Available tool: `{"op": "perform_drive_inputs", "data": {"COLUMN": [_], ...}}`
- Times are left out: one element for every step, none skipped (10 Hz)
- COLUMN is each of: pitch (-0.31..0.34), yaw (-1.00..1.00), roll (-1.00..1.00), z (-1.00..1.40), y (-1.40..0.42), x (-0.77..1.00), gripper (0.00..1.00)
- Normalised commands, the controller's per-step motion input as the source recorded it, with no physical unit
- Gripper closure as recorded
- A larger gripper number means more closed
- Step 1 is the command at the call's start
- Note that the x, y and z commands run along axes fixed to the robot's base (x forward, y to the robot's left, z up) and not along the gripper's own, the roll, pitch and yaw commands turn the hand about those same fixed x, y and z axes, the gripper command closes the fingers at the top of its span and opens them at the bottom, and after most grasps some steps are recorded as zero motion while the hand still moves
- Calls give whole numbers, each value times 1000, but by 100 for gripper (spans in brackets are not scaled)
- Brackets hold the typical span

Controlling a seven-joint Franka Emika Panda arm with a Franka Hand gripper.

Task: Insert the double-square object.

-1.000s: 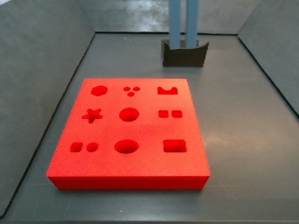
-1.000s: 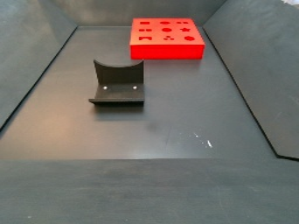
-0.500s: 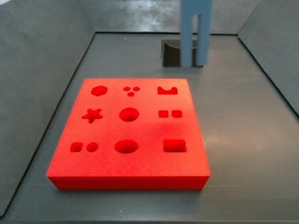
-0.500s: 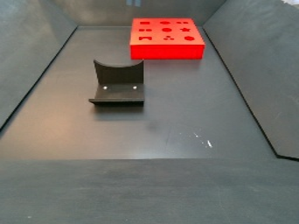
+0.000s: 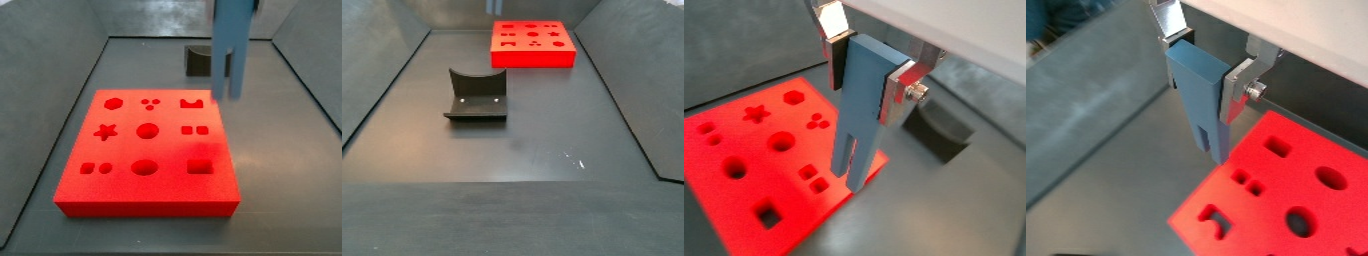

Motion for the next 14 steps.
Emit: {"op": "perform_drive_inputs", "data": {"pitch": [4, 0, 0, 36, 99, 0, 0, 0, 0, 0, 0, 0, 0, 0], "yaw": [137, 0, 0, -174, -100, 0, 0, 0, -43, -103, -100, -89, -83, -40], "roll": [-39, 26, 211, 137, -163, -63, -13, 6, 103, 123, 120, 117, 109, 99], "z": [-34, -189, -369, -540, -743, 0, 0, 0, -174, -251, -231, -200, -154, -140], "y": [0, 0, 6, 63, 54, 34, 0, -57, -103, -140, -123, -77, 0, 0], "x": [-114, 0, -346, -617, -466, -6, 0, 0, 29, 11, 0, 23, 17, 20], "gripper": [100, 100, 100, 100, 100, 100, 100, 100, 100, 100, 100, 100, 100, 100]}}
